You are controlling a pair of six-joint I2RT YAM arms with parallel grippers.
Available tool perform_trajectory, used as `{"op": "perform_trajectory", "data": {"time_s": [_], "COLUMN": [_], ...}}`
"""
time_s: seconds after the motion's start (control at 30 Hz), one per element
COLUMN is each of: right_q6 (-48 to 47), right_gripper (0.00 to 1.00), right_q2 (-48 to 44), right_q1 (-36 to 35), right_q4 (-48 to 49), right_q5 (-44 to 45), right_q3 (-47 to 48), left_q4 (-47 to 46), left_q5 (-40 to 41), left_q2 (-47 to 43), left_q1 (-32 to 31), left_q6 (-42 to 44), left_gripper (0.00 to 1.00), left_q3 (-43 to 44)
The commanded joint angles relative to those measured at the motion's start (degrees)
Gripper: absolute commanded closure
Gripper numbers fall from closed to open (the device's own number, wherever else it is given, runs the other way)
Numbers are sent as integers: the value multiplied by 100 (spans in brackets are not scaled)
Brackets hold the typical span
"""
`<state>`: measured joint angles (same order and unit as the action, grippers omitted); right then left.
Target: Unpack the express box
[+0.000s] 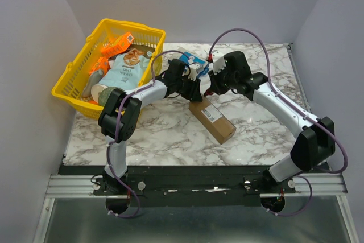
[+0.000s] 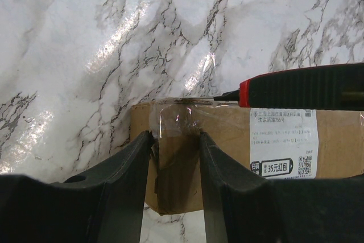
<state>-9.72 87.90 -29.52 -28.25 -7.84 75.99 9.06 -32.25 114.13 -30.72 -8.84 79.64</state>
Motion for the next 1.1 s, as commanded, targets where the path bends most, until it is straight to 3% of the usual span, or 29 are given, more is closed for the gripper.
{"op": "perform_trajectory", "data": {"time_s": [0.0,1.07], "right_q6": [-74,-65], "right_gripper": [100,100], "right_q2": [70,-115], "right_q1": [-37,-107], "right_q4": [-110,-392], "right_q5": [124,45], "right_q3": [101,276], "left_q4": [869,869], "left_q5": [623,641], "left_q2": [532,558], "left_q1": [-57,-48], "left_q6": [392,401], "left_gripper": [62,63], "left_q3": [-317,-308]}}
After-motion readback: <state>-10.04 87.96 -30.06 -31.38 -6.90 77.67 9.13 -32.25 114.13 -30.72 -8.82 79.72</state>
